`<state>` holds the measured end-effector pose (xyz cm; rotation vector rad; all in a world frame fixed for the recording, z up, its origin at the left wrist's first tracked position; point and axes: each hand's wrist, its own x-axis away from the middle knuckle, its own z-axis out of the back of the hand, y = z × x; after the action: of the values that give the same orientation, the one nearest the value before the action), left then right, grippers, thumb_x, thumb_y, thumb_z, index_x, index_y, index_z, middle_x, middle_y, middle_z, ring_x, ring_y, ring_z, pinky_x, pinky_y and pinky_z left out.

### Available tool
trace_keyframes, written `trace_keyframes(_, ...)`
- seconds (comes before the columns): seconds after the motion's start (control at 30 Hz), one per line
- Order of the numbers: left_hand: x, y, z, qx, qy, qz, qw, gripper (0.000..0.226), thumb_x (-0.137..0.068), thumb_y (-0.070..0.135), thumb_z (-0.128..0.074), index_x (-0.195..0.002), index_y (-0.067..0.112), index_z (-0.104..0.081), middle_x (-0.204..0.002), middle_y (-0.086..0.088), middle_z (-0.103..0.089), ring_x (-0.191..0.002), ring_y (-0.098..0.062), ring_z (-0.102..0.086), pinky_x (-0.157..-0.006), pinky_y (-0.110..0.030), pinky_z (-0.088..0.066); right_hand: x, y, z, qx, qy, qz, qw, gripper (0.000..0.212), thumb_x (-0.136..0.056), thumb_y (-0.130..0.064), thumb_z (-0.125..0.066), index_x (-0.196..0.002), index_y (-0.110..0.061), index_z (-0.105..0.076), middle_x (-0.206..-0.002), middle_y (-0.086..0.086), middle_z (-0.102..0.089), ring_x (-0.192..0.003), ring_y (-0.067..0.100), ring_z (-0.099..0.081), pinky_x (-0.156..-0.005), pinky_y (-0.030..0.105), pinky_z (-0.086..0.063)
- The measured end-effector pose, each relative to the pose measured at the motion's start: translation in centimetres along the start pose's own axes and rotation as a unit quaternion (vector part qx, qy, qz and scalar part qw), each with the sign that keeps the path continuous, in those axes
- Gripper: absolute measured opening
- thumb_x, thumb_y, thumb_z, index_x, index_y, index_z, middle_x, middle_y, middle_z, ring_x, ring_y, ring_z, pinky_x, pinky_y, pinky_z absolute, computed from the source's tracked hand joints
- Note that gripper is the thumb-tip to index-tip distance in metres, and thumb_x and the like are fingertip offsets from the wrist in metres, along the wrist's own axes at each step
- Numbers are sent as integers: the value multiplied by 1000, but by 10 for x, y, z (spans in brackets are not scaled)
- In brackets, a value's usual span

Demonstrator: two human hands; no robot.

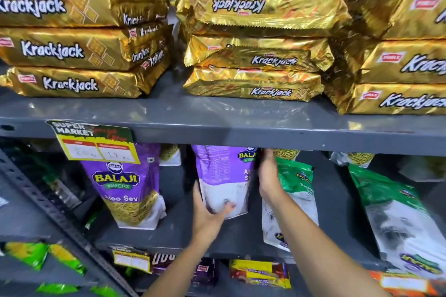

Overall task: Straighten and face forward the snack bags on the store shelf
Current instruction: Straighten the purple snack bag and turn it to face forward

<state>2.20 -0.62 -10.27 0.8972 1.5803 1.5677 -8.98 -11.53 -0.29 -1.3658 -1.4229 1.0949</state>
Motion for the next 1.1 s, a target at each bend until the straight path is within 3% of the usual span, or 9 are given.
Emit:
trace_keyframes(0.13,-11,-23,5,-56,-22,9,998,98,-50,33,-90,-135,27,-42,-134,4,-59,-125,-16,-57,-105,-43,-48,14,10,3,21,-36,-5,999,43,-98,-40,-36,-82,-27,-73,-80,-23,-75,-75,-12,-67,-59,2,-46)
trace_keyframes(0.27,-33,-27,26,-139,-116,-8,984,83,-53,35,-89,-121,48,-43,-122,22,-62,-116,0,-59,-89,-9,-47,34,27,13,36,7,-14,999,41,-96,-49,-35,-122,-28,-59,-125,-18,-59,-112,-7,-54,-93,7,-33)
trace_keyframes(0.37,-48,-16,35,-196,-191,-18,962,88,-56,35,-87,-126,51,-35,-127,23,-56,-121,-1,-54,-101,-19,-44,52,35,17,72,5,-10,997,59,-95,-55,-34,-145,-24,-35,-137,-19,-36,-128,-1,-32,-107,21,-20)
trace_keyframes(0.43,-52,-10,35,-217,-213,-6,953,87,-57,32,-87,-124,46,-35,-126,21,-55,-126,-10,-53,-101,-24,-43,54,32,17,19,-4,-19,1000,48,-96,-51,-34,-136,-27,-47,-136,-17,-47,-124,-1,-44,-107,21,-30)
trace_keyframes(0.57,-21,-2,25,-164,-121,2,979,130,-50,39,-90,-152,26,-11,-151,21,-24,-141,1,-25,-113,-22,-24,34,18,18,-140,-7,-43,989,48,-96,-56,-23,-104,-31,-63,-101,-15,-73,-90,0,-70,-71,19,-54)
trace_keyframes(0.7,35,1,-6,-44,-1,49,998,96,-82,43,-68,-154,27,-5,-159,17,-8,-144,2,-11,-117,-23,-14,19,22,15,-161,-39,-135,977,60,-95,-59,-14,-107,-23,-61,-113,-3,-67,-101,14,-63,-91,32,-46)
trace_keyframes(0.9,10,29,-26,107,63,91,988,40,-104,18,-31,-140,6,-41,-149,-12,-44,-126,-14,-45,-108,-30,-34,48,56,7,-128,-38,-164,977,48,-98,-48,-30,-109,-17,-65,-95,-8,-77,-86,5,-71,-80,27,-51)
trace_keyframes(1.0,-13,32,-19,123,33,168,977,50,-103,36,-28,-137,7,-47,-141,-12,-52,-123,-23,-57,-107,-37,-43,70,64,7,-109,-17,-145,983,33,-101,-38,-33,-104,-24,-63,-108,-8,-70,-100,1,-63,-97,30,-45)
trace_keyframes(1.1,-30,39,-6,88,-22,261,961,68,-94,63,-22,-117,16,-66,-114,-11,-69,-82,-22,-70,-74,-30,-56,86,66,10,-46,12,-128,991,20,-100,-18,-39,-98,-26,-57,-107,-1,-63,-97,5,-61,-76,32,-58)
